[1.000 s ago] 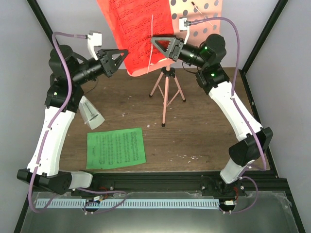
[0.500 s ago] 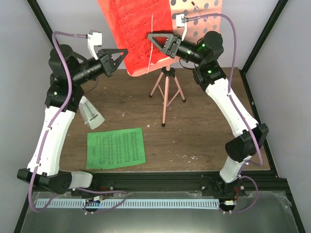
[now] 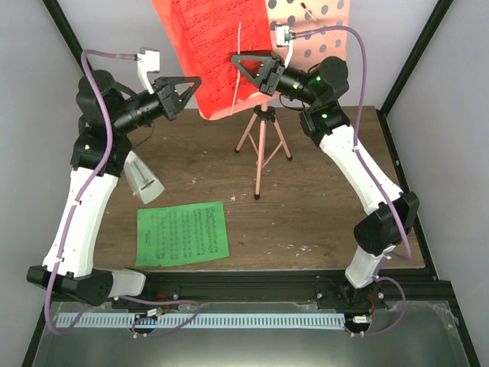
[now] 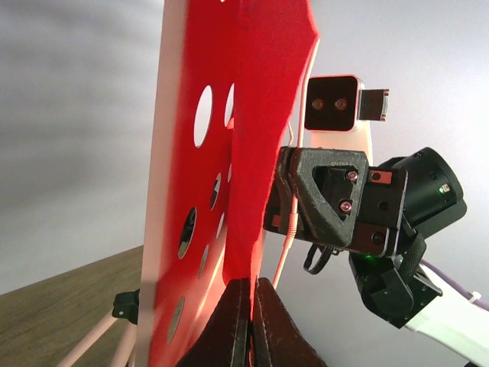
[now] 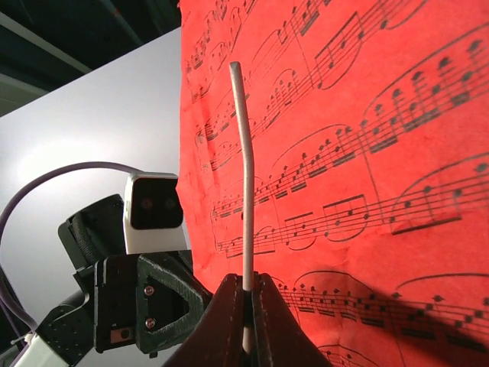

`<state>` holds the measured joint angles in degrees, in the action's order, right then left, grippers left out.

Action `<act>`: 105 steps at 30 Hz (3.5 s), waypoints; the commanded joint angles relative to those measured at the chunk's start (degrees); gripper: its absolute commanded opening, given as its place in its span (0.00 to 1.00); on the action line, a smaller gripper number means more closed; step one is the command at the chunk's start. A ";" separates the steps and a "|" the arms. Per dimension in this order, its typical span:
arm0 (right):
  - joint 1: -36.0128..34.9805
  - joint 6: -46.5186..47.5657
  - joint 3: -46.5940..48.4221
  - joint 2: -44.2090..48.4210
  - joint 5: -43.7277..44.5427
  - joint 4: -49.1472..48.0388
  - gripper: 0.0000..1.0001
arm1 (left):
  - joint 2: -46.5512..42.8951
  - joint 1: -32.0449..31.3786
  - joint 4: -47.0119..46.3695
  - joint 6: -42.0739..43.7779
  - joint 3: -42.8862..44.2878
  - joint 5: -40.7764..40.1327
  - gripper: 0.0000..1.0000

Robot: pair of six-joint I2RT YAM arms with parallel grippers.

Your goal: Pack up the instrument practice props

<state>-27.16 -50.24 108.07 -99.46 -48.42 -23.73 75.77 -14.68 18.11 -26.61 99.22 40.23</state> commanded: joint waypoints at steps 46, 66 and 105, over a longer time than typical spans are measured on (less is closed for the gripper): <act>0.52 8.07 -17.63 13.67 5.42 -1.55 0.86 | -28.69 19.77 2.65 -3.38 -66.63 3.54 0.00; 0.75 25.34 -33.70 32.62 19.93 10.69 1.00 | -15.85 19.42 1.17 -5.11 -70.50 -0.85 0.15; 13.91 -6.53 -58.15 27.10 19.90 5.77 0.98 | -22.00 12.15 1.88 19.55 -43.13 -29.09 0.75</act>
<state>-13.67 -47.55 47.16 -69.80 -24.47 -12.51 53.34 -1.67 21.96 -12.10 59.81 14.50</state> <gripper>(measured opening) 0.992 0.755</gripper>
